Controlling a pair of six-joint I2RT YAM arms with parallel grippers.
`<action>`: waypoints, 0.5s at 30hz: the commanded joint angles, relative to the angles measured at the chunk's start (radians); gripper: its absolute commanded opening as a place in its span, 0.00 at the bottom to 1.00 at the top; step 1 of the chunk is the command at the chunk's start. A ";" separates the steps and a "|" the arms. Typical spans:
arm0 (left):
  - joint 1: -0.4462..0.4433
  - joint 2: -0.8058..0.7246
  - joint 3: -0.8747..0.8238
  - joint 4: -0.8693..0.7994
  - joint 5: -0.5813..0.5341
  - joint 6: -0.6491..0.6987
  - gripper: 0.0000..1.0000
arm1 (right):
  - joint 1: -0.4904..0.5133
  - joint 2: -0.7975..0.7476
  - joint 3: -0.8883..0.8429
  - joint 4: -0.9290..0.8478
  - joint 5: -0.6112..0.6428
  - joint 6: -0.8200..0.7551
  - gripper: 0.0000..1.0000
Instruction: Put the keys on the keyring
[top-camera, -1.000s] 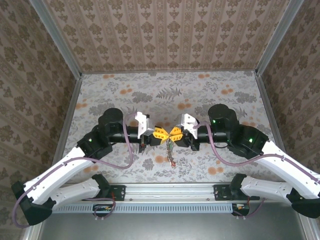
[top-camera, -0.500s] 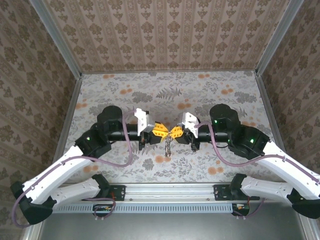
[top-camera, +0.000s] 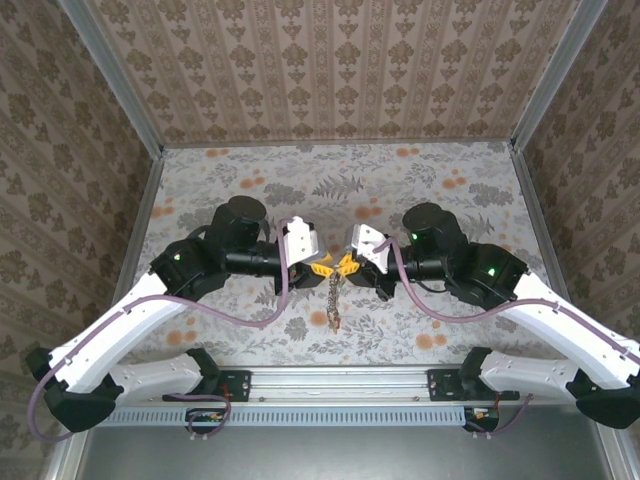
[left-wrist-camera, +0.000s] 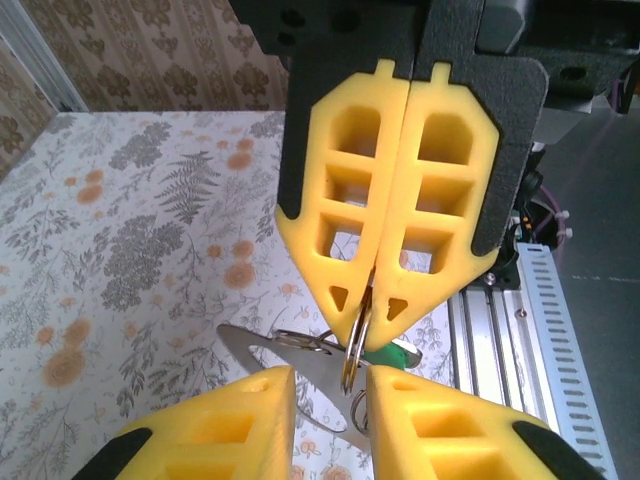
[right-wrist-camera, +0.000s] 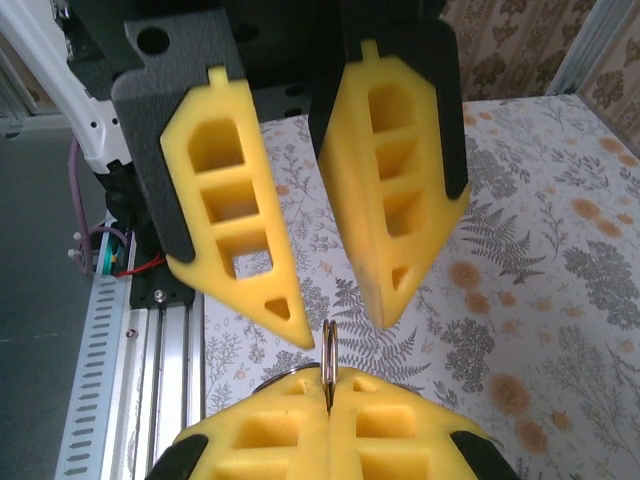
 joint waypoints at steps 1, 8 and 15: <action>-0.009 0.002 0.022 -0.030 0.010 0.038 0.25 | -0.003 0.007 0.032 0.004 -0.025 -0.018 0.00; -0.009 0.019 0.023 -0.002 0.035 0.035 0.00 | -0.004 0.023 0.033 0.005 -0.045 -0.021 0.00; 0.023 -0.090 -0.135 0.316 0.171 -0.130 0.00 | -0.010 -0.014 -0.014 0.046 -0.086 -0.002 0.07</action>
